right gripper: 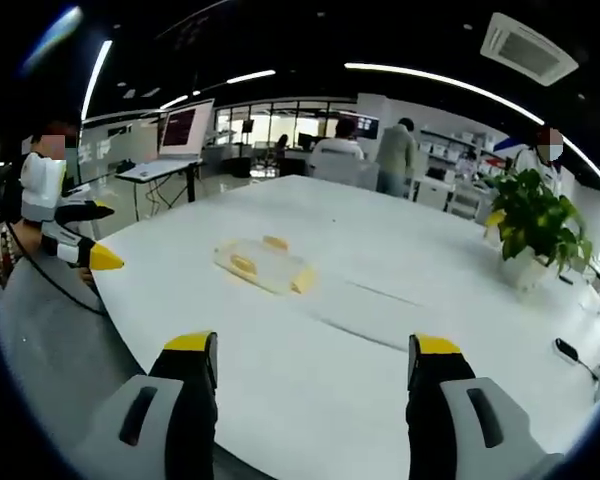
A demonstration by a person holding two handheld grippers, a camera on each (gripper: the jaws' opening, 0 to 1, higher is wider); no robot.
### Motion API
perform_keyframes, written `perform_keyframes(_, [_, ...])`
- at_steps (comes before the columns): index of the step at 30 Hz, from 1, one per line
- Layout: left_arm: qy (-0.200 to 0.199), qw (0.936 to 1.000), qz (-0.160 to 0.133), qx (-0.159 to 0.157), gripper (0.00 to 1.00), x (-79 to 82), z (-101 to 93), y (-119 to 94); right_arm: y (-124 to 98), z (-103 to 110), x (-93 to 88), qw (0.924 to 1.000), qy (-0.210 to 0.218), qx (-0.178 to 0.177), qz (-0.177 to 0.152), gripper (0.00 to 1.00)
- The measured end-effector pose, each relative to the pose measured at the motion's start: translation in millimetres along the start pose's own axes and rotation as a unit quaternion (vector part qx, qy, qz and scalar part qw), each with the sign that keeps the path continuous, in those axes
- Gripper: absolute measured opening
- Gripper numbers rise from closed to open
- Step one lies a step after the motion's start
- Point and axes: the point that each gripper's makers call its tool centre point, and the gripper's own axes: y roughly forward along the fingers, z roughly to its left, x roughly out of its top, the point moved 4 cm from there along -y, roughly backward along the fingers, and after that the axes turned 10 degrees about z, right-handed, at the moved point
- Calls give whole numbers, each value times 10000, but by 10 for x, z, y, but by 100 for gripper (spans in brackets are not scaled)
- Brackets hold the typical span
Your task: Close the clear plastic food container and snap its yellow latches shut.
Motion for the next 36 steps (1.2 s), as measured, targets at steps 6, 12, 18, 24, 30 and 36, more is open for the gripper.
perform_keyframes(6, [48, 10000, 52, 67, 91, -11, 13, 8, 17, 19, -7, 10000, -42, 73, 54, 75])
perform_keyframes(12, [6, 9999, 78, 98, 90, -18, 33, 16, 19, 29, -2, 9999, -53, 105, 42, 75])
perform_keyframes(18, [172, 9996, 182, 115, 87, -44, 27, 23, 21, 41, 3, 9999, -59, 140, 38, 75])
perform_keyframes(24, [180, 9995, 228, 85, 86, -57, 20, 29, 12, 23, 3, 9999, 14, 105, 5, 75])
perform_keyframes(30, [162, 9996, 205, 104, 86, -53, 28, 20, 5, 16, 9, 9999, 49, 96, -37, 75])
perform_keyframes(36, [339, 9987, 366, 90, 85, -93, 5, 41, -4, -7, 16, 9999, 128, 60, -92, 75])
